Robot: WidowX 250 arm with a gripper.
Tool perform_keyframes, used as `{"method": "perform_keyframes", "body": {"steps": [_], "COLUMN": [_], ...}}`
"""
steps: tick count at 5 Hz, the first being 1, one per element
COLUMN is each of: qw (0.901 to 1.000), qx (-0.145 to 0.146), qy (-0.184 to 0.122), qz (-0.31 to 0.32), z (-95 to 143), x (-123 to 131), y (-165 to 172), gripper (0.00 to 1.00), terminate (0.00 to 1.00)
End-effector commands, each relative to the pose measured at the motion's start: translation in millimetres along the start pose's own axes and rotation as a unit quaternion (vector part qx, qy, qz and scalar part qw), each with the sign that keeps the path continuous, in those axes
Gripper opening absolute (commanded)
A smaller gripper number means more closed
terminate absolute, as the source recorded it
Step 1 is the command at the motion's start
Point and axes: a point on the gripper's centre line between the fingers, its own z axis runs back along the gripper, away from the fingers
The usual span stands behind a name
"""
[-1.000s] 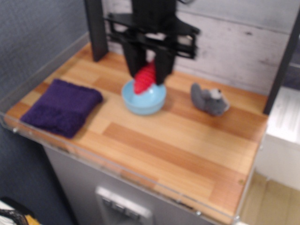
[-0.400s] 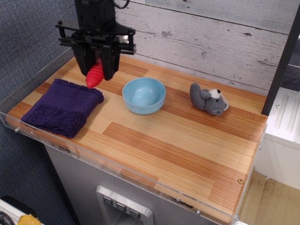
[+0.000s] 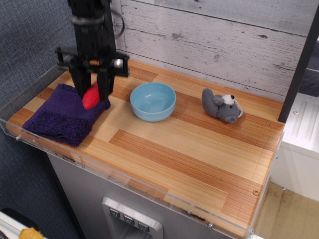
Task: Move the spatula from left side to right side near purple cloth
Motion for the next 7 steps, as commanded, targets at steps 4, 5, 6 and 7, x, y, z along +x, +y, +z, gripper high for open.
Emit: {"method": "perform_keyframes", "body": {"steps": [4, 5, 6, 7], "qw": [0.9985, 0.9988, 0.9989, 0.9991], "qx": [0.019, 0.017, 0.015, -0.003], "qy": [0.049, 0.045, 0.044, 0.042], "qz": [-0.015, -0.011, -0.009, -0.009], "z": [-50.6, -47.9, -46.2, -42.4], "x": [-7.3, -7.5, -8.8, -9.2], "y": [-11.5, -11.6, -12.7, -11.9], "gripper": [1.0, 1.0, 1.0, 1.0], "terminate": [0.0, 0.0, 0.0, 0.0]}}
